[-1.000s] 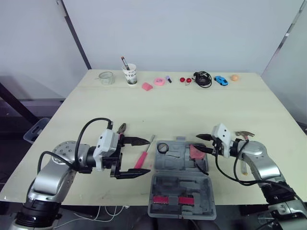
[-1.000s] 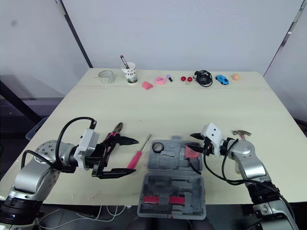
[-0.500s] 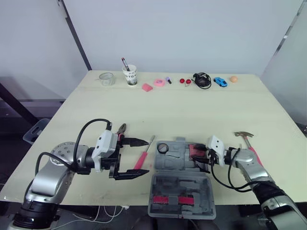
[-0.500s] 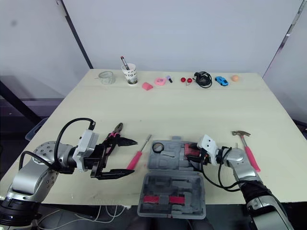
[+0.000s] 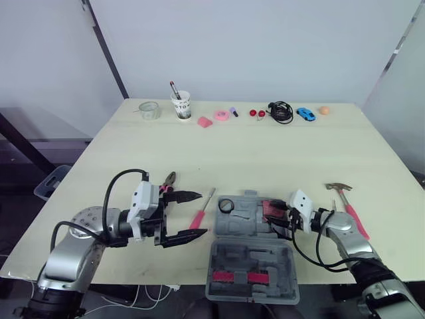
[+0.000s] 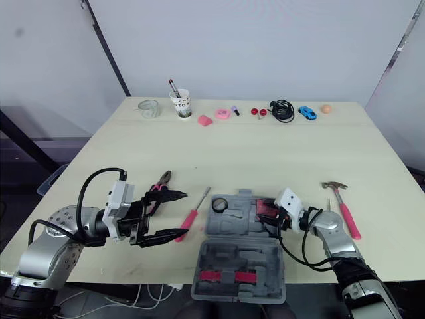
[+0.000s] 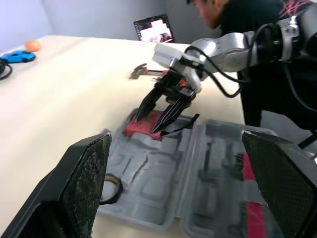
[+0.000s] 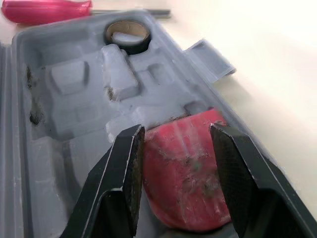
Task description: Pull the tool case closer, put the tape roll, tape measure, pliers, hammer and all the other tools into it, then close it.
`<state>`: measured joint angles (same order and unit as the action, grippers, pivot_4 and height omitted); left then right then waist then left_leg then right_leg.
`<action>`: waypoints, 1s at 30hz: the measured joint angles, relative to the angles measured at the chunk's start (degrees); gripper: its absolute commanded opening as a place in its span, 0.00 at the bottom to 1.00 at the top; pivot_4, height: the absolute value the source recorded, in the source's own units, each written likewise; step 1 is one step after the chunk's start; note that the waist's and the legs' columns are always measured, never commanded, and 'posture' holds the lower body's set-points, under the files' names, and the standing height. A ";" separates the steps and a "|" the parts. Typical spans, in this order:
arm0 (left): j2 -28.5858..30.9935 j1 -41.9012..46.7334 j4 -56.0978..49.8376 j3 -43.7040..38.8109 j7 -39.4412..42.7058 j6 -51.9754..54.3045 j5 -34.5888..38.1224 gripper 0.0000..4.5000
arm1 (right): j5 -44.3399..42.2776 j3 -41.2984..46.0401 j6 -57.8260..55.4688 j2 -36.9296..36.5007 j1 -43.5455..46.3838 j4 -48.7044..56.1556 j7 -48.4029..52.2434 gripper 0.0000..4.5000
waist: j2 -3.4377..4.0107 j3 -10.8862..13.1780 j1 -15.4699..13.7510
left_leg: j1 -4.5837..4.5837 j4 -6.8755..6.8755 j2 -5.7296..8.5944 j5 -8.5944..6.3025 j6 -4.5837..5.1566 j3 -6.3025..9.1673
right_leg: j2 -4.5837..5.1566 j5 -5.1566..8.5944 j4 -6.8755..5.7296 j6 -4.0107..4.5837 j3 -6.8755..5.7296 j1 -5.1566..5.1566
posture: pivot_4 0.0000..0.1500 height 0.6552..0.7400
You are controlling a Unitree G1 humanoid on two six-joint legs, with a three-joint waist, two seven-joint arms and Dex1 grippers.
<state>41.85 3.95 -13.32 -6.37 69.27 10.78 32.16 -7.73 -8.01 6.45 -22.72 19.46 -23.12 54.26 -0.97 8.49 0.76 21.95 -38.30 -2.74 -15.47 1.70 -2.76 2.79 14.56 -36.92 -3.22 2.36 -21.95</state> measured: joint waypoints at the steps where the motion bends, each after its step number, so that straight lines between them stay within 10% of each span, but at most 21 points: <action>1: -0.49 -0.41 0.24 -0.29 -0.89 0.00 -0.31 1.00 | -0.97 0.77 -0.31 0.00 -0.89 2.22 -0.50 0.49 | 0.01 0.00 0.01 | 0.03 0.02 0.00 0.00 0.00 0.01 | 0.00 0.00 0.00 0.00 0.00 -0.05 | 1.00 1.00; 10: -3.45 -5.70 1.95 -7.59 -9.76 2.08 0.07 1.00 | -11.15 12.74 -8.82 -5.34 -13.77 25.09 -5.05 0.49 | -0.03 0.00 -0.15 | 0.19 0.10 -0.02 -0.01 0.00 -0.01 | 0.05 0.00 0.02 -0.01 -0.01 -0.25 | 1.00 1.00; 16: -5.90 -11.97 3.57 -11.65 -12.88 0.70 -0.25 1.00 | -15.34 22.31 -10.98 -8.27 -25.12 29.78 -6.77 0.99 | -0.07 0.00 -0.06 | 0.16 0.12 -0.04 -0.01 0.00 -0.09 | 0.12 0.01 0.07 0.01 0.01 -0.26 | 1.00 1.00; 30: -9.01 -27.33 14.28 -20.72 -14.05 -8.35 -2.60 1.00 | -20.55 36.95 -9.93 -7.02 -45.93 29.09 -6.89 0.99 | -0.17 -0.09 -0.11 | 0.63 0.20 -0.33 -0.02 -0.01 -0.18 | 0.26 0.02 0.18 0.02 0.03 -0.85 | 1.00 1.00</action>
<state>32.84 -23.38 0.95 -27.09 55.22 2.42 29.56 -28.27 28.94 -3.48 -29.74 -26.47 5.97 47.37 -1.14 8.40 0.65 22.57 -38.10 -3.07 -15.50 1.69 -2.94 3.05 14.59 -36.74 -3.20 2.39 -22.80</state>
